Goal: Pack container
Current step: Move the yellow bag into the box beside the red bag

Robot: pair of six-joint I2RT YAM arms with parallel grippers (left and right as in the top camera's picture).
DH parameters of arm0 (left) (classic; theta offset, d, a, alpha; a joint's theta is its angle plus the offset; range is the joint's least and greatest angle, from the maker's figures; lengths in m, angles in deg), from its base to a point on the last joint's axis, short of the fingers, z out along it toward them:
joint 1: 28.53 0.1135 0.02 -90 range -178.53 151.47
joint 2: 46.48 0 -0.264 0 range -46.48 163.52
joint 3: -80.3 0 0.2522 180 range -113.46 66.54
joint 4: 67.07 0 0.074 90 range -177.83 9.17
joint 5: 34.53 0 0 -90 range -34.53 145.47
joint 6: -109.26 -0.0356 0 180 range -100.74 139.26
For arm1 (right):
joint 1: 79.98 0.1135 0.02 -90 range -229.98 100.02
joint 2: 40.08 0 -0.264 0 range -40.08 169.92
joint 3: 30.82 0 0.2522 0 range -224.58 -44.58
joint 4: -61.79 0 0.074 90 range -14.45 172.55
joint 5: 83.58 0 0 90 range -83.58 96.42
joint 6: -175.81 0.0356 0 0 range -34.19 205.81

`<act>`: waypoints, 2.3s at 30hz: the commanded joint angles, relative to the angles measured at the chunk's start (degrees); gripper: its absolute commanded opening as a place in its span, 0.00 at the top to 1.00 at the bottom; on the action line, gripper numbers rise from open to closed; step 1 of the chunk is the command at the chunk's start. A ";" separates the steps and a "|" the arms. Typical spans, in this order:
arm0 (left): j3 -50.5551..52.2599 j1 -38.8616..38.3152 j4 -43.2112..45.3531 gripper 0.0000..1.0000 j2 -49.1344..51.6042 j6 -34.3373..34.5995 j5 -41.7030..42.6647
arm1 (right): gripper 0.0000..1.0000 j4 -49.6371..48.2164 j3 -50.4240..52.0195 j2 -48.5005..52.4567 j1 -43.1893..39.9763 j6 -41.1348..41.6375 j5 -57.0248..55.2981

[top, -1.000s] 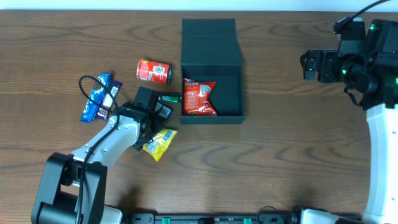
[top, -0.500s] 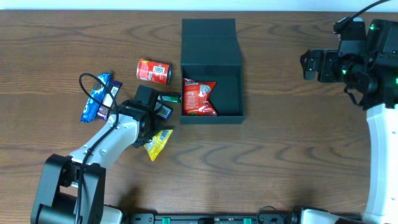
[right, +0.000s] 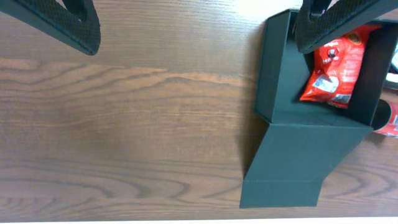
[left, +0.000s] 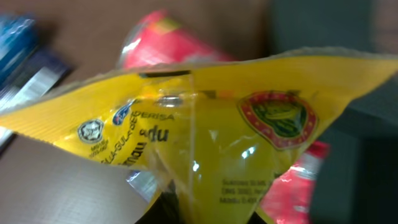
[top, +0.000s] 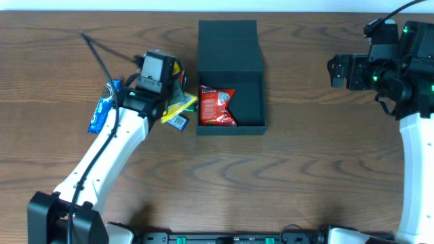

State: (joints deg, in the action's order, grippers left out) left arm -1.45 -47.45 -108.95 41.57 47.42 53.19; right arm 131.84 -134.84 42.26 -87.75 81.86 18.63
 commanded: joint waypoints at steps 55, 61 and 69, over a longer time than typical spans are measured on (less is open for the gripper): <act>-14.95 -10.73 -4.83 0.63 22.86 -4.66 6.75 | 0.01 2.49 -0.37 -0.57 -0.42 1.38 0.92; -15.89 -10.69 -4.87 0.15 22.82 -6.40 6.88 | 0.01 2.47 -0.35 -0.57 -0.42 1.36 0.90; -26.21 -10.73 -8.68 0.17 21.31 -10.95 6.75 | 0.01 2.47 -0.35 -0.57 -0.42 1.36 0.90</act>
State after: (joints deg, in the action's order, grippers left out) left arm -23.59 -58.37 -116.66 64.00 39.33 61.03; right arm 134.22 -134.86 42.26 -87.75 82.47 18.87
